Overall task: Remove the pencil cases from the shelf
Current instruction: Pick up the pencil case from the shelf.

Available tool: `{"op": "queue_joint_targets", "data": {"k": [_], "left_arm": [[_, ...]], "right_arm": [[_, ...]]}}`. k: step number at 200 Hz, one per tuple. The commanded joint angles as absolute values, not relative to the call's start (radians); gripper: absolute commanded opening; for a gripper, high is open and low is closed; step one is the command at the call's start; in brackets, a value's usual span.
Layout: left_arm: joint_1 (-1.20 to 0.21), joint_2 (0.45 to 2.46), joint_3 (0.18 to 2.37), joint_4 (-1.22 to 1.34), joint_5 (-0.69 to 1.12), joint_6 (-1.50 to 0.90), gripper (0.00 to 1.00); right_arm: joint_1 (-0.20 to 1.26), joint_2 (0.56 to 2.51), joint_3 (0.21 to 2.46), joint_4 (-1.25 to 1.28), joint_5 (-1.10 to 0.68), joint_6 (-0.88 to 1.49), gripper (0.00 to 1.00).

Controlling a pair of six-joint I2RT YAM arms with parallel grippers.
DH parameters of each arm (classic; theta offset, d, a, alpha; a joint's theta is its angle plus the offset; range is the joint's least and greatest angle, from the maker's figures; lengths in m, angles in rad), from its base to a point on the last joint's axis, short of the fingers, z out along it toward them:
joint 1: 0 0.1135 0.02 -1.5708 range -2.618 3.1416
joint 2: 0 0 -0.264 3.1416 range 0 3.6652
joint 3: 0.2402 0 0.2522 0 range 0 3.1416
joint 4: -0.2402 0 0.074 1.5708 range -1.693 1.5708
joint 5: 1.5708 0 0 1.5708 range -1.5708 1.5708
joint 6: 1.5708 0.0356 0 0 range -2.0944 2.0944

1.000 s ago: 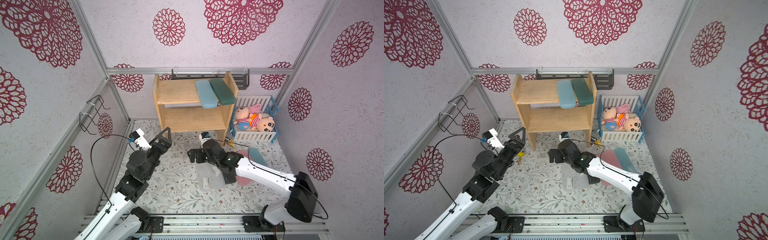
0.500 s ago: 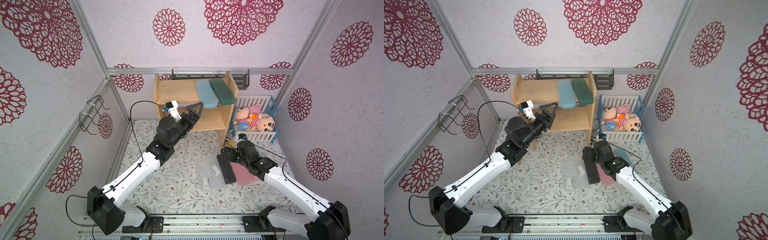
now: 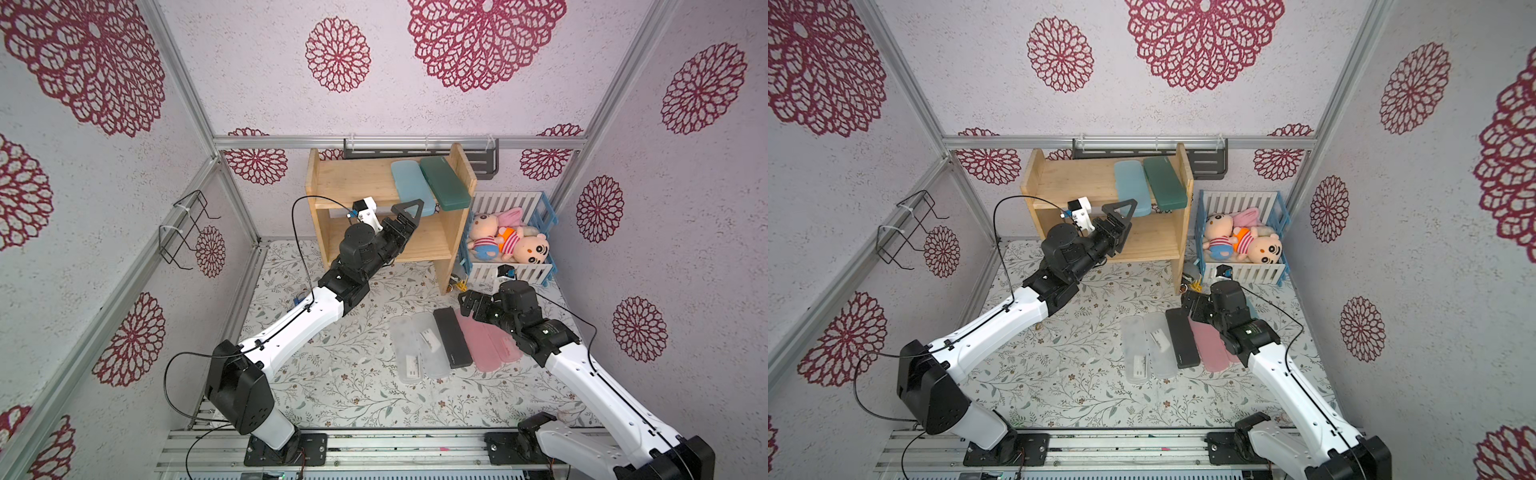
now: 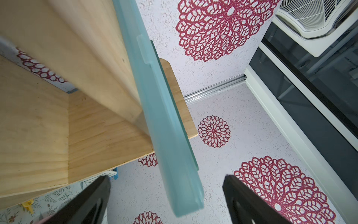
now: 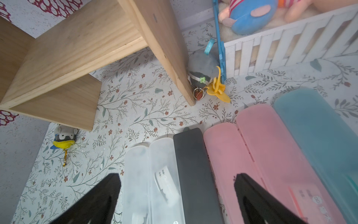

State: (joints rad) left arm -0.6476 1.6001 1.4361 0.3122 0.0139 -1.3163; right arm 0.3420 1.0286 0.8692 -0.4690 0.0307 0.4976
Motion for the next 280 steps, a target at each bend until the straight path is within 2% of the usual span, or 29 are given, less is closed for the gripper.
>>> {"op": "queue_joint_targets", "data": {"k": [1,36,65,104,128,137,153,175,225,280], "left_arm": [[-0.657,1.619,1.468,0.356,0.012,-1.32,0.9],[-0.655,1.634,1.48,0.368,0.008,-1.339,0.66],[-0.656,1.631,1.475,0.37,-0.004,-1.343,0.58],[-0.655,1.628,1.469,0.385,-0.005,-1.341,0.4],[-0.655,1.624,1.463,0.395,-0.003,-1.339,0.26],[-0.656,1.623,1.46,0.401,-0.004,-1.339,0.17],[-0.655,1.62,1.453,0.411,-0.003,-1.34,0.06],[-0.655,1.612,1.443,0.42,-0.001,-1.341,0.0],[-0.654,1.536,1.306,0.513,-0.013,-1.282,0.0],[-0.652,1.174,0.962,0.347,-0.18,-1.017,0.0]], "right_arm": [[0.318,1.004,0.87,-0.471,0.002,0.456,0.99],[0.299,0.992,0.861,-0.476,-0.013,0.447,0.99],[0.289,0.984,0.855,-0.477,-0.021,0.442,0.99],[0.282,0.972,0.845,-0.481,-0.026,0.442,0.99],[0.281,0.967,0.846,-0.482,-0.028,0.443,0.99],[0.281,0.966,0.844,-0.482,-0.028,0.443,0.99],[0.281,0.963,0.845,-0.483,-0.021,0.442,0.99],[0.281,0.956,0.839,-0.485,-0.011,0.44,0.99],[0.288,0.913,0.846,-0.459,-0.101,0.422,0.99],[0.412,0.811,0.912,-0.428,-0.071,0.48,0.99]]}}
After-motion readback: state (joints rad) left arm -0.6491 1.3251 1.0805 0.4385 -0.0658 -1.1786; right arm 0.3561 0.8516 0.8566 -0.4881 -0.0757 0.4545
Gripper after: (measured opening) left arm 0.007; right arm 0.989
